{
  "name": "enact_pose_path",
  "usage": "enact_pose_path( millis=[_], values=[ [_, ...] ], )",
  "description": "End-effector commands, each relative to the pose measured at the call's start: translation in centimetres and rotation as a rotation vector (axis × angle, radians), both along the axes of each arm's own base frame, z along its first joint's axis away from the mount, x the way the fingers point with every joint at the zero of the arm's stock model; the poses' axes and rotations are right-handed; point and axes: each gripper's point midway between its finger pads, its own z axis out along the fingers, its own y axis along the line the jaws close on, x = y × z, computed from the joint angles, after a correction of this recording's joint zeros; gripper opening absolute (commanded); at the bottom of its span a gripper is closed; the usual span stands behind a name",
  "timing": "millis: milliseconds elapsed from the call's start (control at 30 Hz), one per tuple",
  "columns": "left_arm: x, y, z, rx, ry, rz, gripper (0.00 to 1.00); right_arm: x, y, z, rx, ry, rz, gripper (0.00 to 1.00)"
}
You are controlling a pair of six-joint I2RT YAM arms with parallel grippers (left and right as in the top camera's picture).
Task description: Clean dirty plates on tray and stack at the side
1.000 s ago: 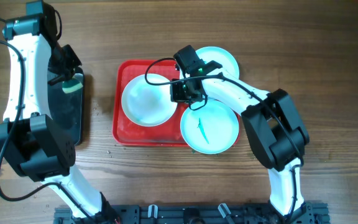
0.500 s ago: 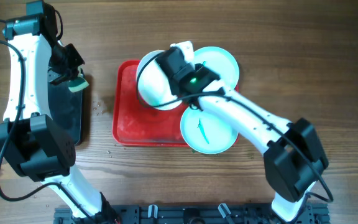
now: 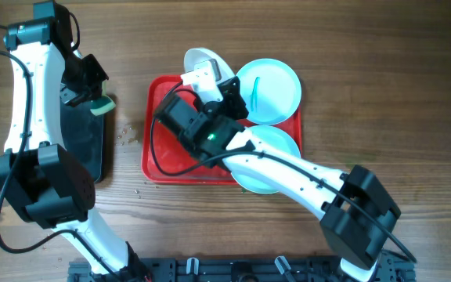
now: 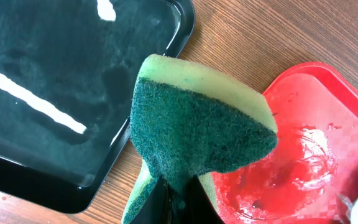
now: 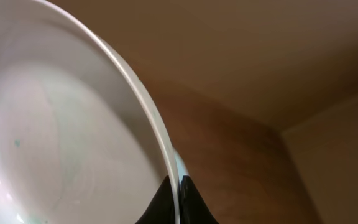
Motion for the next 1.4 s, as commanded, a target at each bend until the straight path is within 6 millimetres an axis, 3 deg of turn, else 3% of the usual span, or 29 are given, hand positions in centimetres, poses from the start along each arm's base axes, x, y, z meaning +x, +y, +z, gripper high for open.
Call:
enact_pose_path(
  millis=[0, 133, 300, 467, 567, 700, 900, 967, 1067, 1167, 1300, 1367],
  values=[
    [0.2, -0.1, 0.3, -0.012, -0.012, 0.015, 0.04, -1.1, -0.8, 4.5, -0.109, -0.168, -0.099, 0.04],
    [0.2, 0.0, 0.3, -0.012, -0.011, 0.015, 0.04, -1.5, -0.1, 6.1, -0.122, -0.216, -0.118, 0.04],
    [0.2, 0.0, 0.3, -0.012, -0.012, 0.015, 0.04, -0.8, 0.9, 5.3, -0.073, -0.185, -0.061, 0.04],
    [0.2, -0.1, 0.3, -0.012, -0.012, 0.015, 0.04, 0.5, 3.8, -2.0, 0.105, 0.154, 0.201, 0.04],
    [0.2, -0.1, 0.3, -0.012, -0.012, 0.015, 0.04, 0.4, 4.5, -7.0, 0.402, 0.436, 0.271, 0.04],
    [0.2, -0.1, 0.3, -0.012, -0.012, 0.015, 0.04, 0.5, 4.1, -11.0, 0.707, 0.654, 0.246, 0.04],
    [0.2, -0.1, 0.3, -0.012, -0.012, 0.015, 0.04, -0.3, 4.0, -17.5, 0.789, 0.864, 0.198, 0.04],
    [0.2, -0.1, 0.3, -0.012, -0.012, 0.015, 0.04, -0.5, 4.3, -17.9, 0.798, 0.881, 0.205, 0.08],
    [0.2, -0.1, 0.3, -0.012, -0.012, 0.015, 0.04, -0.4, 4.4, -17.8, 0.788, 0.883, 0.228, 0.29],
    [0.2, -0.1, 0.3, -0.017, -0.014, 0.014, 0.04, -0.2, 5.3, -17.2, 0.798, 0.929, 0.381, 0.45],
    [0.5, -0.6, 0.3, -0.041, -0.025, 0.01, 0.04, 2.1, 5.6, -15.3, 0.814, 0.907, 0.536, 0.47],
    [0.6, -0.9, 0.4, -0.043, -0.027, 0.002, 0.04, 3.0, 6.2, -15.4, 0.759, 0.898, 0.617, 0.47]
  ],
)
